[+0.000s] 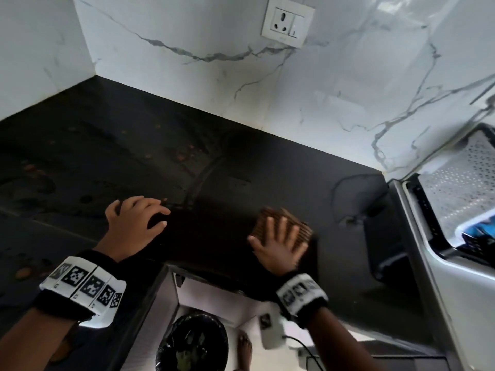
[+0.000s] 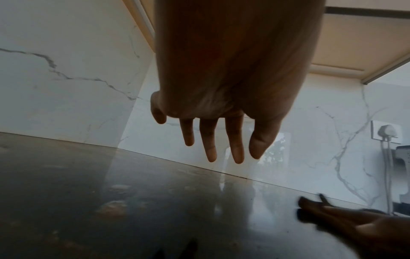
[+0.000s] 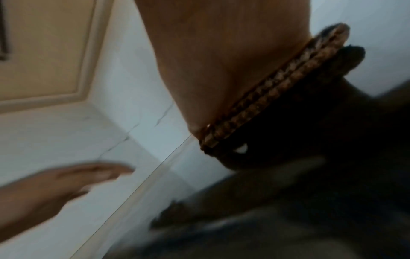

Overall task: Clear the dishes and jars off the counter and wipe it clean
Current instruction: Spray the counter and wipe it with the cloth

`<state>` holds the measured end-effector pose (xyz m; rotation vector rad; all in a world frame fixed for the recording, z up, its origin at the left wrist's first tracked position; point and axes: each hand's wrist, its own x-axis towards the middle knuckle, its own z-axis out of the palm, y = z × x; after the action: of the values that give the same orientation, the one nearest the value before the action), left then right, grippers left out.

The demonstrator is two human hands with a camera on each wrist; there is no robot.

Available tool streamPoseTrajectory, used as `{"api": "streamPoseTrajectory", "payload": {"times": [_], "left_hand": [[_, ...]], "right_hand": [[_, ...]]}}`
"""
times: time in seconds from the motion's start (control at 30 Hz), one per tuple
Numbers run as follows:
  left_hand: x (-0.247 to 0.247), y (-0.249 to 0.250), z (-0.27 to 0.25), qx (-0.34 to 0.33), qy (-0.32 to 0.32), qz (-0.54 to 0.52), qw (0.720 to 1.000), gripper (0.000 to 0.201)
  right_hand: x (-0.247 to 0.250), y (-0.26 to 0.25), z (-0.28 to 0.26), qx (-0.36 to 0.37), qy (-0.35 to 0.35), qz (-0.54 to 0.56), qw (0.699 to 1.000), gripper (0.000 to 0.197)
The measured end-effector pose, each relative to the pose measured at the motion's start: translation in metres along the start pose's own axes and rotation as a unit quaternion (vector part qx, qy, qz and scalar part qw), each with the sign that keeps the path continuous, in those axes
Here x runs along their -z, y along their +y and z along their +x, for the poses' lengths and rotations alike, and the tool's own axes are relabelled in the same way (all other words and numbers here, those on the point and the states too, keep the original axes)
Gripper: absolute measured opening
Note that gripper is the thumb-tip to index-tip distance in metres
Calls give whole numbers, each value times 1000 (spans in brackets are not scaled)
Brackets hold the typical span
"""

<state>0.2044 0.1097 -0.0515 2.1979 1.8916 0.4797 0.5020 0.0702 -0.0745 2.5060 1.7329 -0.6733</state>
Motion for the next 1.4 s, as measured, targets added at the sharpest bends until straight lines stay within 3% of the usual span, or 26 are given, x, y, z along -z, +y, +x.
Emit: {"api": "streamPoseTrajectory", "payload": {"times": [0.17, 0.27, 0.37, 0.47, 0.53, 0.6, 0.67, 0.77, 0.83, 0.9, 1.0, 1.1, 1.17, 1.3, 1.4], "left_hand": [[0, 11, 7, -27, -26, -4, 999, 59], [1, 22, 13, -23, -35, -11, 999, 36], [-5, 31, 16, -36, -26, -17, 999, 25], [-11, 37, 19, -40, -26, -19, 999, 25], [-15, 41, 23, -54, -40, -21, 998, 33], [-18, 46, 26, -65, -43, -18, 997, 35], [-19, 50, 27, -69, -45, -15, 997, 38], [-19, 52, 27, -75, -52, -14, 996, 47], [-18, 50, 27, -71, -57, -15, 996, 48], [-16, 48, 27, -68, -56, -15, 996, 48], [-12, 46, 24, -59, -47, -11, 997, 48], [-7, 41, 21, -44, -32, -15, 998, 46], [-4, 33, 20, -32, -38, -6, 999, 42], [5, 7, 14, -3, -39, -9, 999, 51], [16, -13, 4, 36, -31, -3, 999, 37]], "right_hand": [[-32, -69, -31, 209, -43, -64, 975, 78], [-47, -34, -56, 237, 32, -100, 966, 80], [-54, 34, -76, 139, 108, -67, 982, 67], [-46, 121, -93, 10, 156, -27, 987, 76], [-33, 179, -97, -131, 113, 16, 985, 74], [-18, 228, -93, -215, 137, 16, 967, 66], [4, 251, -76, -287, 118, 45, 950, 68], [39, 239, -38, -325, 96, 93, 936, 71], [37, 216, -1, -282, 81, 83, 953, 73], [29, 174, 26, -191, 47, 39, 980, 80], [15, 72, 32, -52, 19, 9, 998, 78], [-3, -35, 3, 105, -21, -32, 994, 76], [-21, -75, -12, 194, -60, -60, 977, 76], [-32, -92, -15, 243, -82, -74, 964, 71], [-21, -82, 10, 220, -58, -73, 971, 71]]}}
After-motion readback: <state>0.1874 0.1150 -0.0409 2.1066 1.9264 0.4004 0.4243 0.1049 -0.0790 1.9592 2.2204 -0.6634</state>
